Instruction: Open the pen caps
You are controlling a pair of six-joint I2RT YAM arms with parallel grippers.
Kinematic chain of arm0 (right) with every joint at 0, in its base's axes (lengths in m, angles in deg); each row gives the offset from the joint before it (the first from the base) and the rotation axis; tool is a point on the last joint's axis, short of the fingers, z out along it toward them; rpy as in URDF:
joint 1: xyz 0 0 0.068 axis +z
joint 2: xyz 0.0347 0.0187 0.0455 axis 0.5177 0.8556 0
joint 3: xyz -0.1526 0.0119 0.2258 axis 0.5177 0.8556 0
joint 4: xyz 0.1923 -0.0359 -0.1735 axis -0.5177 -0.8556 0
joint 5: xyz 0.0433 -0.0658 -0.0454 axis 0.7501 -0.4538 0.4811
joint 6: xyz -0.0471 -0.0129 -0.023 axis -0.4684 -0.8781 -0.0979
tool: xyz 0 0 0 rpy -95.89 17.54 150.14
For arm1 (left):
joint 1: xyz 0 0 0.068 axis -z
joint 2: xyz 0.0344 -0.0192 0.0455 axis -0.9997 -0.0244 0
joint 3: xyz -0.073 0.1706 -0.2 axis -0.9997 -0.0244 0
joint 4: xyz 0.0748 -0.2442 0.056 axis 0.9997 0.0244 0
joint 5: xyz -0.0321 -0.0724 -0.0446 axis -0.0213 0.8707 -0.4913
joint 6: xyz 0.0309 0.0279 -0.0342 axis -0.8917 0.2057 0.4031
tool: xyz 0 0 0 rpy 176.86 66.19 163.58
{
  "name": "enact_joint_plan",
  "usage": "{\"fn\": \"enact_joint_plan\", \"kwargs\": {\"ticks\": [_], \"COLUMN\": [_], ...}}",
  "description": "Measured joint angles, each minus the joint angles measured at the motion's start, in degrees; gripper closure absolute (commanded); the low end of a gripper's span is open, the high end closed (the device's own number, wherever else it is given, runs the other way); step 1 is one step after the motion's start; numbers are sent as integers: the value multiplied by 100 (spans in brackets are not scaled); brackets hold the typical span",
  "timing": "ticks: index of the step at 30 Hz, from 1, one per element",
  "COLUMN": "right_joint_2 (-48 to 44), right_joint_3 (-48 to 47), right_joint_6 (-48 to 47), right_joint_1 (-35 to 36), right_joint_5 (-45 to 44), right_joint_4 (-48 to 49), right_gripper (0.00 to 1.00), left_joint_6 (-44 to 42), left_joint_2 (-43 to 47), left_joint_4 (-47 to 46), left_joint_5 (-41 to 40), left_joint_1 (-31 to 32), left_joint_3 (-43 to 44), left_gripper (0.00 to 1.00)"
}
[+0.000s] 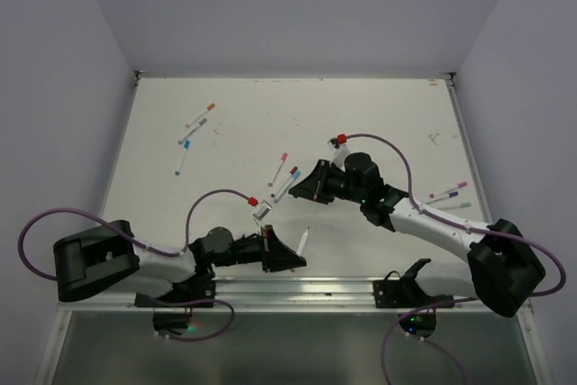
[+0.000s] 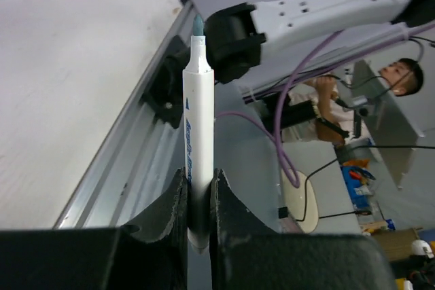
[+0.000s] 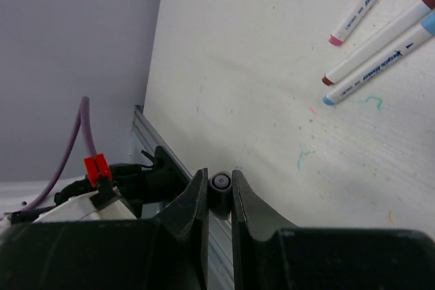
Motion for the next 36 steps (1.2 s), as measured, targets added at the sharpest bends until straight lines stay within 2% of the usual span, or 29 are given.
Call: {"fn": "enact_joint_plan", "kwargs": {"ticks": [2,4,7,9,11,15,19,25,36], "right_joint_2": [90,212,448,634,750,820,1178,1849,2573], "right_joint_3": [-2,-46,-424,-901,-1353,-1845,-2074,-2085,-2627], "right_joint_6": [42,70,-46,-267,-505,-894,-1108,-1180,-1189], "right_joint_1": [-11,-13,-11,-15,-15,-17,-15,7,186], "right_joint_5": [0,-44,-345,-713,-1141,-1718,-1895,-1941,-2173], "right_joint_4": [210,177,-551,-1331,-2050,-2959,-3442,-3696,-3897], "right_gripper": [100,100,100,100,100,100,100,100,100], "left_joint_6": [79,76,24,42,155,527,855,1067,1154], "left_joint_2": [59,133,352,374,380,358,0,-348,-898], "left_joint_4": [-358,-323,1012,2450,3410,4516,5497,5838,5440], "left_joint_5": [133,151,-236,-820,-1386,-2127,-2627,-3001,-3147], "left_joint_1": [0,0,33,50,59,61,72,168,455], "left_joint_3": [-52,-28,400,1005,1403,1550,1773,1884,2146], "left_gripper": [100,100,100,100,100,100,100,100,100]}}
